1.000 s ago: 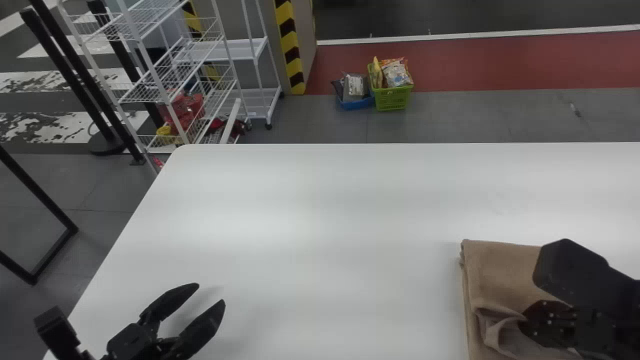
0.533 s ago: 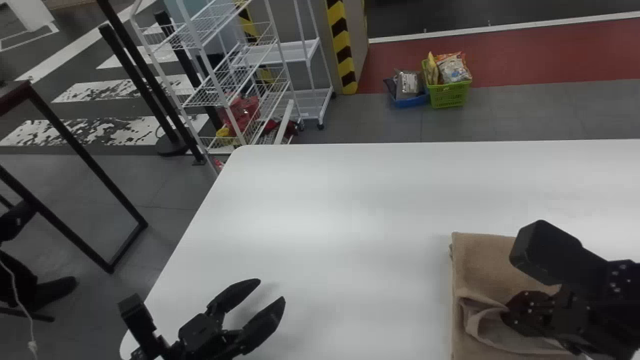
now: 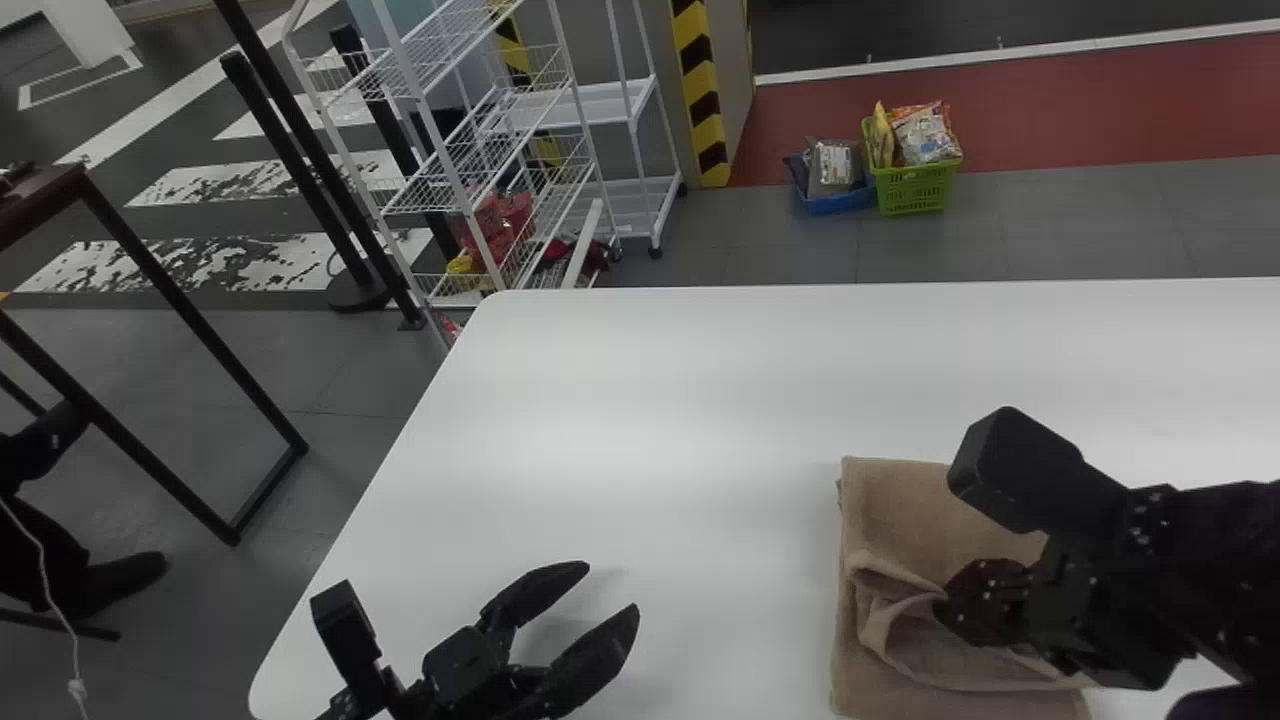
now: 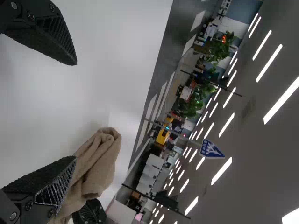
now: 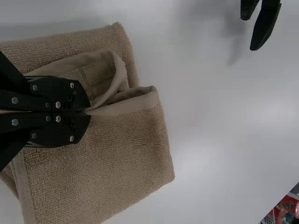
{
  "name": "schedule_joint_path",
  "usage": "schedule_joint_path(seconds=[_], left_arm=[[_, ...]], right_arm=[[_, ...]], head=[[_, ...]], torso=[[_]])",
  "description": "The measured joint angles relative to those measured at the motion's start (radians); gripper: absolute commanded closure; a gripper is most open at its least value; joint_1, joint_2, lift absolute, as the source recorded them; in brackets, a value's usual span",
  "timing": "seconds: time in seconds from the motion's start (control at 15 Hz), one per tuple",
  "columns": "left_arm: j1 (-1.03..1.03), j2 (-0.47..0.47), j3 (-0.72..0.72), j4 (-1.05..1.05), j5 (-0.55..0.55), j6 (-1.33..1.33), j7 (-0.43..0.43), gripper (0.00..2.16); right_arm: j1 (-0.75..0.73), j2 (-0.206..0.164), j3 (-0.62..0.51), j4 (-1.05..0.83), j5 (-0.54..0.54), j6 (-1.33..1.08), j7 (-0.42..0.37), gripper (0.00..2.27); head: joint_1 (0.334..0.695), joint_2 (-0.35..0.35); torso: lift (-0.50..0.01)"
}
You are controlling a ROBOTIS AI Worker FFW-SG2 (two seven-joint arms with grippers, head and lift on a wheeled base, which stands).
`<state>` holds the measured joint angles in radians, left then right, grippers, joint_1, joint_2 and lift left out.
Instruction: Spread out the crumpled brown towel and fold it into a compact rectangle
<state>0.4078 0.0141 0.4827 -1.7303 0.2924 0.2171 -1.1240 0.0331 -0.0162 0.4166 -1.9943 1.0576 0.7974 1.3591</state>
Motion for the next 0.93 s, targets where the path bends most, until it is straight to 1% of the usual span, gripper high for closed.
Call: schedule_joint_path(seconds=[0.13,0.33,0.73,0.93], left_arm=[[0.007,0.000,-0.006,-0.014,-0.016,0.001,-0.009,0.15],[0.024,0.003,-0.028,-0.035,-0.050,0.003,-0.008,0.15],[0.038,0.010,-0.105,-0.023,-0.081,-0.039,0.006,0.18],[0.048,0.009,-0.157,-0.043,-0.096,-0.064,0.012,0.20]], right_arm=[[0.002,-0.013,0.006,-0.052,0.005,0.035,0.000,1.42],[0.002,-0.032,0.014,-0.106,0.022,0.062,0.000,1.42],[-0.010,-0.036,-0.003,-0.110,0.026,0.064,0.000,1.42],[-0.013,-0.036,-0.008,-0.110,0.025,0.064,0.000,1.42]], head=[[0.695,0.343],[0.695,0.320],[0.695,0.267],[0.695,0.220]], torso=[[-0.127],[-0.127],[-0.127],[-0.127]])
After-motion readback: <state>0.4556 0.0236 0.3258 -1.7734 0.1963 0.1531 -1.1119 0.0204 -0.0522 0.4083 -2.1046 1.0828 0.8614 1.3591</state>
